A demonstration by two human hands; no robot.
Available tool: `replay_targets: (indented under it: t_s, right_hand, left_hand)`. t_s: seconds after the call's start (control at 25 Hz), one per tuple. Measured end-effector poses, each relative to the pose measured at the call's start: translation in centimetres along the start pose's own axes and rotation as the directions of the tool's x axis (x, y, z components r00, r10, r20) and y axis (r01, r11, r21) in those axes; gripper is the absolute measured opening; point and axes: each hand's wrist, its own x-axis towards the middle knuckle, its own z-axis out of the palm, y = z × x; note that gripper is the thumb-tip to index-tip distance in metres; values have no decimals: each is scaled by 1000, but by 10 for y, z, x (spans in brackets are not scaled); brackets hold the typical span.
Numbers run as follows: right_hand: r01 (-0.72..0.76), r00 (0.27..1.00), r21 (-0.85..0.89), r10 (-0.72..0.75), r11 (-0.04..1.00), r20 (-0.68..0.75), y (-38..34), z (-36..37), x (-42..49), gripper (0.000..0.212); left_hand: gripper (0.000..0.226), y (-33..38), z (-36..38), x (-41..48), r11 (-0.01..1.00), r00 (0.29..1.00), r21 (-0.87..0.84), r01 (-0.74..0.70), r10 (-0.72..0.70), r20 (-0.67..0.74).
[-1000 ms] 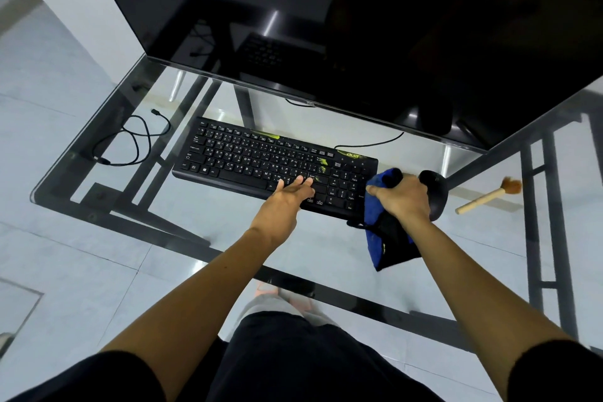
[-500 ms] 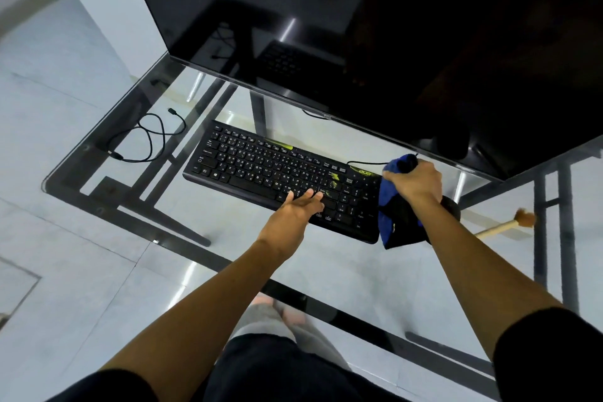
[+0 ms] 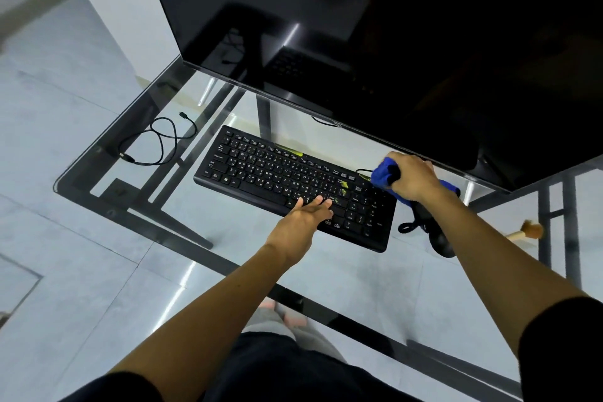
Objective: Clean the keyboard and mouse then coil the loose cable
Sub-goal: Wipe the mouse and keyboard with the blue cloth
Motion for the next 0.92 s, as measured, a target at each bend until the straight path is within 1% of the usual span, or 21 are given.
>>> replay_targets:
  t_s: [0.04, 0.08, 0.2, 0.32, 0.52, 0.72, 0.8, 0.92]
  right_hand:
    - [4, 1000, -18, -3, 1000, 19, -2, 3, 2, 30]
    - [-2, 1000, 0, 2, 1000, 27, -2, 6, 4, 29]
    - [-16, 1000, 90, 16, 996, -8, -5, 12, 4, 27]
    - [2, 999, 117, 2, 993, -35, -13, 12, 4, 26]
    - [24, 997, 37, -21, 999, -78, -13, 11, -5, 29]
    - [-66, 997, 14, 66, 998, -28, 14, 6, -15, 27]
    - [-39, 999, -16, 39, 999, -24, 2, 3, -10, 24]
    - [3, 999, -14, -4, 1000, -48, -26, 5, 2, 23]
  left_hand:
    - [67, 1, -1, 1, 1000, 1000, -11, 7, -7, -2]
    - [67, 1, -1, 1, 1000, 1000, -18, 8, -8, -7]
    - [69, 2, 1, 2, 1000, 1000, 15, -4, 4, 1]
    - [70, 4, 2, 3, 1000, 1000, 27, 10, -11, 9]
    - [73, 6, 1, 1, 997, 999, 77, 5, -9, 40]
    - [77, 8, -2, 1, 996, 999, 90, 18, -22, 42]
    - [78, 7, -1, 0, 994, 999, 105, -2, -3, 47]
    - [77, 6, -1, 1, 998, 999, 64, 16, -19, 45]
